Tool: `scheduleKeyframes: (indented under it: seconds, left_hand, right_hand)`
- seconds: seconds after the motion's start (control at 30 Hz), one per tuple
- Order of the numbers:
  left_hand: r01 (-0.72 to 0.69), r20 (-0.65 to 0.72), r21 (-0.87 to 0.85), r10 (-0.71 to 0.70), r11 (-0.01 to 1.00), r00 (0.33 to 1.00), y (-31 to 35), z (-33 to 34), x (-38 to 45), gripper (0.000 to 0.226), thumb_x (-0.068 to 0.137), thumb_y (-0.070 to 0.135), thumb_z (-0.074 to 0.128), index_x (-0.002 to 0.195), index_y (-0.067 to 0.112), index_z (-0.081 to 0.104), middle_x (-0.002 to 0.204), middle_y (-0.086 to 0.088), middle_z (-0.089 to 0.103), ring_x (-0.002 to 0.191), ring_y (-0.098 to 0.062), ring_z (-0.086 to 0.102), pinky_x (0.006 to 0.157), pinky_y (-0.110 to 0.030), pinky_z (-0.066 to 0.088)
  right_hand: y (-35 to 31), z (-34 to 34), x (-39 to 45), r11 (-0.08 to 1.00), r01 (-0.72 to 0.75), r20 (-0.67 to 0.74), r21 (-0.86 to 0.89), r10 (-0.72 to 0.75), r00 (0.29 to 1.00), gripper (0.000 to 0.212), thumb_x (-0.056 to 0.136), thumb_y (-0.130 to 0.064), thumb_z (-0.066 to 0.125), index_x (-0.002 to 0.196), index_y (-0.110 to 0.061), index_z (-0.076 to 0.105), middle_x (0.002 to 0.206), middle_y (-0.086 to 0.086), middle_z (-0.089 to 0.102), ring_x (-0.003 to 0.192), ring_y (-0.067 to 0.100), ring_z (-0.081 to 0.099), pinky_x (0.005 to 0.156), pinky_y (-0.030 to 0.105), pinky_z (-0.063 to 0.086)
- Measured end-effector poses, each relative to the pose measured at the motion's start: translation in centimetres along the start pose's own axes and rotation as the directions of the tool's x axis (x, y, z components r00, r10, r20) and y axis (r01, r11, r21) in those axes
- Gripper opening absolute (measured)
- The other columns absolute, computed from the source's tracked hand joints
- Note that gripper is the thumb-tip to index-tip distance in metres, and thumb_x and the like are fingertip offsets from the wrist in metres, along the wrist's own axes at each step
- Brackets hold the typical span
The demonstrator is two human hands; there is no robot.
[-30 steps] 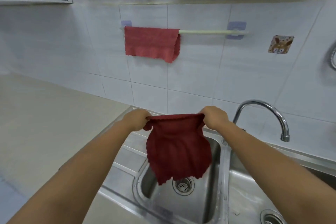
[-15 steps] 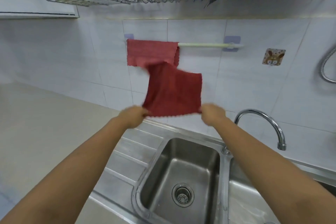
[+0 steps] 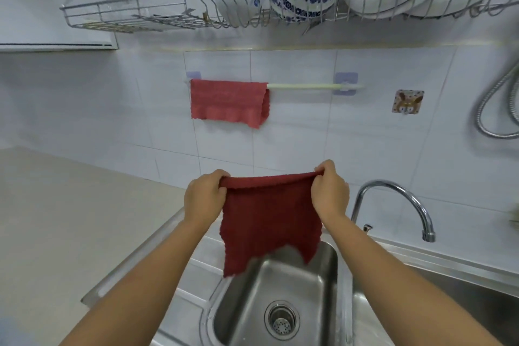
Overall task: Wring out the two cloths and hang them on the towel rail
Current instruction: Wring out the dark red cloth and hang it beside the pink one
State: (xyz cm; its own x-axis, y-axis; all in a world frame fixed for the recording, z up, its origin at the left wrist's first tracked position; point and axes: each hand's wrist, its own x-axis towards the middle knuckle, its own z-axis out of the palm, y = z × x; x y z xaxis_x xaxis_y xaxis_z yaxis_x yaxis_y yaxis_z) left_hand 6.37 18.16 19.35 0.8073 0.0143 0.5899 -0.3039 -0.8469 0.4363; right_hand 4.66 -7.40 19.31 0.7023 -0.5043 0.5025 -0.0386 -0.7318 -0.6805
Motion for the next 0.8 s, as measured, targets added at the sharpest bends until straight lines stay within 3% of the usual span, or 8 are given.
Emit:
scheduleKeyframes:
  seconds: [0.07, 0.13, 0.2, 0.27, 0.37, 0.53, 0.7, 0.8]
  left_hand:
    - [-0.045, -0.106, 0.004, 0.045, 0.999, 0.993, -0.1, -0.3, -0.1, 0.033, 0.08, 0.003, 0.058, 0.103, 0.021, 0.071, 0.086, -0.001, 0.072, 0.079, -0.023, 0.063, 0.074, -0.035, 0.052]
    - [-0.109, -0.044, 0.145, 0.117, 0.983, 0.992, -0.3, -0.3, 0.4, 0.029, 0.081, 0.003, 0.058, 0.098, 0.021, 0.073, 0.088, 0.0, 0.073, 0.08, -0.022, 0.063, 0.074, -0.035, 0.051]
    - [-0.123, -0.057, 0.176, 0.134, 0.977, 0.989, -0.4, -0.6, 1.2, 0.027, 0.082, 0.003, 0.06, 0.096, 0.02, 0.075, 0.09, -0.001, 0.072, 0.083, -0.023, 0.062, 0.075, -0.036, 0.047]
    - [-0.07, -0.13, 0.118, 0.085, 0.991, 0.988, 0.3, -1.0, 2.4, 0.027, 0.081, 0.001, 0.061, 0.099, 0.016, 0.074, 0.092, -0.004, 0.068, 0.087, -0.026, 0.059, 0.075, -0.037, 0.045]
    - [-0.022, -0.104, 0.065, 0.029, 0.998, 0.994, 1.3, -0.6, 3.3, 0.033, 0.08, -0.002, 0.058, 0.103, 0.016, 0.073, 0.092, -0.005, 0.061, 0.088, -0.025, 0.058, 0.073, -0.037, 0.047]
    - [0.036, -0.019, 0.036, -0.036, 0.999, 0.999, -0.4, -0.2, 3.4, 0.032, 0.085, 0.006, 0.055, 0.108, 0.022, 0.072, 0.096, 0.001, 0.06, 0.09, -0.02, 0.06, 0.069, -0.034, 0.051]
    - [0.035, 0.021, -0.002, -0.035, 0.999, 0.999, -1.0, -0.4, 6.0, 0.027, 0.086, 0.012, 0.055, 0.105, 0.026, 0.069, 0.094, 0.004, 0.062, 0.082, -0.017, 0.062, 0.064, -0.029, 0.047]
    - [0.115, 0.059, -0.047, -0.112, 0.992, 0.992, -1.3, -0.6, 7.6, 0.015, 0.084, 0.016, 0.056, 0.097, 0.023, 0.056, 0.083, 0.002, 0.065, 0.071, -0.019, 0.062, 0.06, -0.03, 0.045]
  right_hand:
    - [-0.1, -0.3, 0.1, 0.995, 0.086, -0.121, -0.046, -0.091, 0.989, 0.021, 0.086, -0.003, 0.048, 0.091, -0.016, 0.063, 0.088, 0.002, 0.065, 0.085, 0.027, 0.058, 0.079, 0.04, 0.044]
    - [0.2, -0.4, 0.4, 0.981, 0.097, -0.105, -0.17, -0.116, 0.988, 0.019, 0.086, -0.006, 0.054, 0.09, -0.016, 0.07, 0.101, 0.005, 0.063, 0.095, 0.025, 0.056, 0.084, 0.038, 0.039]
    - [-0.2, -0.4, 0.9, 0.979, 0.098, -0.094, -0.18, -0.116, 0.989, 0.02, 0.087, -0.007, 0.055, 0.092, -0.017, 0.073, 0.102, 0.005, 0.062, 0.096, 0.024, 0.056, 0.086, 0.037, 0.039]
    - [-1.5, -0.6, 1.3, 0.989, 0.093, -0.104, -0.114, -0.105, 0.989, 0.02, 0.089, -0.008, 0.055, 0.094, -0.017, 0.072, 0.1, 0.004, 0.063, 0.09, 0.024, 0.059, 0.085, 0.037, 0.044]
    - [-2.6, -0.4, 1.5, 0.999, 0.024, -0.113, 0.035, -0.02, 0.993, 0.019, 0.089, -0.009, 0.052, 0.094, -0.02, 0.067, 0.098, 0.0, 0.063, 0.08, 0.023, 0.061, 0.077, 0.042, 0.052]
    - [-1.6, -0.4, 1.8, 0.994, -0.059, -0.046, 0.089, 0.063, 0.997, 0.015, 0.086, -0.003, 0.049, 0.086, -0.018, 0.049, 0.082, 0.0, 0.061, 0.072, 0.023, 0.059, 0.059, 0.036, 0.047]
    - [-3.0, -0.3, 3.3, 0.984, -0.089, -0.069, 0.155, 0.101, 0.992, 0.013, 0.085, -0.001, 0.049, 0.084, -0.013, 0.053, 0.079, 0.002, 0.061, 0.071, 0.022, 0.057, 0.06, 0.034, 0.045]
    - [-4.0, 0.2, 4.0, 0.929, -0.177, -0.077, 0.324, 0.213, 0.974, 0.014, 0.083, 0.002, 0.05, 0.081, -0.011, 0.054, 0.073, 0.003, 0.059, 0.064, 0.02, 0.054, 0.054, 0.029, 0.043]
